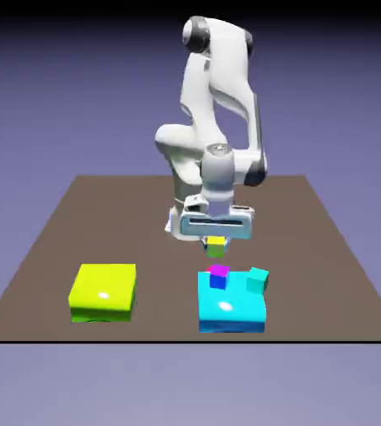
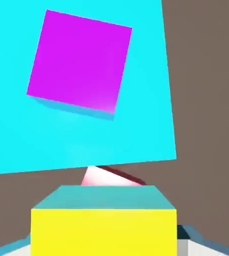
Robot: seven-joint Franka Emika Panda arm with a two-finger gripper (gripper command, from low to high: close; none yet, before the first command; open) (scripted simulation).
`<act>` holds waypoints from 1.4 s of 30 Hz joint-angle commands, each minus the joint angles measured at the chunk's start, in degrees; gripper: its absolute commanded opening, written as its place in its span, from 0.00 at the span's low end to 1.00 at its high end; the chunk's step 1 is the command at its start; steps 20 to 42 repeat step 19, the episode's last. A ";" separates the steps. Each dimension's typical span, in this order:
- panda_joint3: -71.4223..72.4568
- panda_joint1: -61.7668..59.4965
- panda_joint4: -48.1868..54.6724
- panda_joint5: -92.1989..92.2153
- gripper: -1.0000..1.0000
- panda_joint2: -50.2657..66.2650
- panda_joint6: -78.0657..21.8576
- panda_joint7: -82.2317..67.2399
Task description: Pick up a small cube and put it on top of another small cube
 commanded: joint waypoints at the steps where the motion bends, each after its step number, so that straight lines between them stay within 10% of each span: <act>1: -1.71 1.03 -0.02 -2.49 0.00 1.11 0.95 1.70; 18: -29.17 17.60 -0.33 -42.57 0.00 18.96 16.16 29.24; 19: -29.17 17.60 -0.33 -42.57 1.00 18.96 16.16 29.24; 42: -29.17 17.60 -0.33 -42.57 1.00 18.96 16.16 29.24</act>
